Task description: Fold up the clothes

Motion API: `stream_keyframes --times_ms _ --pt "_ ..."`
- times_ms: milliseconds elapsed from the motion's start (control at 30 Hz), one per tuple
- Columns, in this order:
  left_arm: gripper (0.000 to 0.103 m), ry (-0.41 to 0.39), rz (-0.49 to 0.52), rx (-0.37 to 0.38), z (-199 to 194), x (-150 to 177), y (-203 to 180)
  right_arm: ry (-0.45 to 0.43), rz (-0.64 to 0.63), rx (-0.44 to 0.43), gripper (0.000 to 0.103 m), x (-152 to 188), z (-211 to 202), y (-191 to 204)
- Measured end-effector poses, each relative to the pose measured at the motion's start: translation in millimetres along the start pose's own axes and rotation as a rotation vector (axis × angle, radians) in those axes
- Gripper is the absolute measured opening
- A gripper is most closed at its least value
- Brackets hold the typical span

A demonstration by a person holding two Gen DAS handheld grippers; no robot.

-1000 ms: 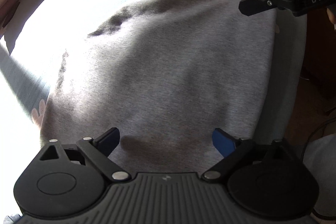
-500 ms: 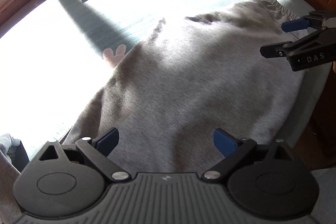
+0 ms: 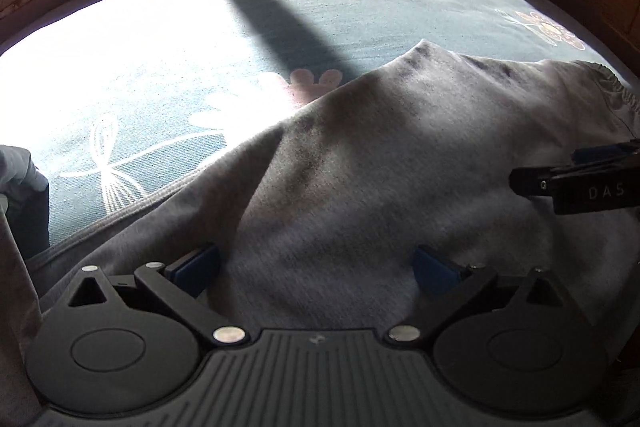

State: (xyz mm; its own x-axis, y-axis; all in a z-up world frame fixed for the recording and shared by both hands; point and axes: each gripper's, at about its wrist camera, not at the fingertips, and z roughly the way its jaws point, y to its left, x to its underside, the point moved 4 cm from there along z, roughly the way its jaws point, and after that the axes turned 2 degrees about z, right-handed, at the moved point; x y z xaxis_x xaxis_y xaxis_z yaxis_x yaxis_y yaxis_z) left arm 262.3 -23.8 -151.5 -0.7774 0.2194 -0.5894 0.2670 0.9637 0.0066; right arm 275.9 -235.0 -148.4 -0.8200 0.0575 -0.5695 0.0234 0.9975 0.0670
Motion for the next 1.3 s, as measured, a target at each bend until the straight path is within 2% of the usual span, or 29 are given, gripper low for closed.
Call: stream_keyframes --times_ms 100,333,667,733,867,933,967,1100,1200,1300 --pt "0.102 -0.046 -0.007 0.0 -7.8 4.4 3.9 -0.051 -0.021 -0.005 0.103 7.5 -2.1 0.8" --pt "0.103 -0.11 -0.022 -0.02 -4.8 8.6 0.0 -0.104 -0.037 -0.031 0.103 10.9 -2.8 -1.8" --pt "0.102 -0.131 -0.006 -0.024 -9.4 15.2 -2.4 -0.202 -0.051 -0.037 0.103 20.6 -8.2 -1.8" --pt "0.102 -0.165 -0.014 -0.049 -16.4 24.4 -5.1 -0.217 -0.054 -0.057 0.103 25.1 -14.2 -3.5" --pt "0.103 -0.178 0.007 -0.082 -29.4 46.5 -26.4 -0.37 -0.034 -0.145 0.103 59.0 -46.8 -8.9" --pt "0.103 -0.191 -0.034 -0.117 -37.0 58.2 -30.6 -0.329 -0.036 -0.171 0.103 71.5 -51.4 -8.7" --pt "0.103 -0.194 -0.068 -0.133 -41.2 65.2 -32.0 -0.314 -0.061 -0.152 0.103 76.8 -54.0 -5.7" --pt "0.103 -0.231 -0.057 -0.135 -45.6 75.6 -32.8 -0.385 -0.239 -0.087 0.103 103.0 -53.4 7.7" --pt "0.103 -0.231 -0.084 -0.132 -48.9 79.7 -29.5 -0.426 -0.239 -0.081 0.103 106.1 -52.5 9.6" --pt "0.103 -0.234 -0.084 -0.124 -54.1 87.5 -28.8 -0.408 -0.231 -0.084 0.103 105.9 -55.6 8.3"
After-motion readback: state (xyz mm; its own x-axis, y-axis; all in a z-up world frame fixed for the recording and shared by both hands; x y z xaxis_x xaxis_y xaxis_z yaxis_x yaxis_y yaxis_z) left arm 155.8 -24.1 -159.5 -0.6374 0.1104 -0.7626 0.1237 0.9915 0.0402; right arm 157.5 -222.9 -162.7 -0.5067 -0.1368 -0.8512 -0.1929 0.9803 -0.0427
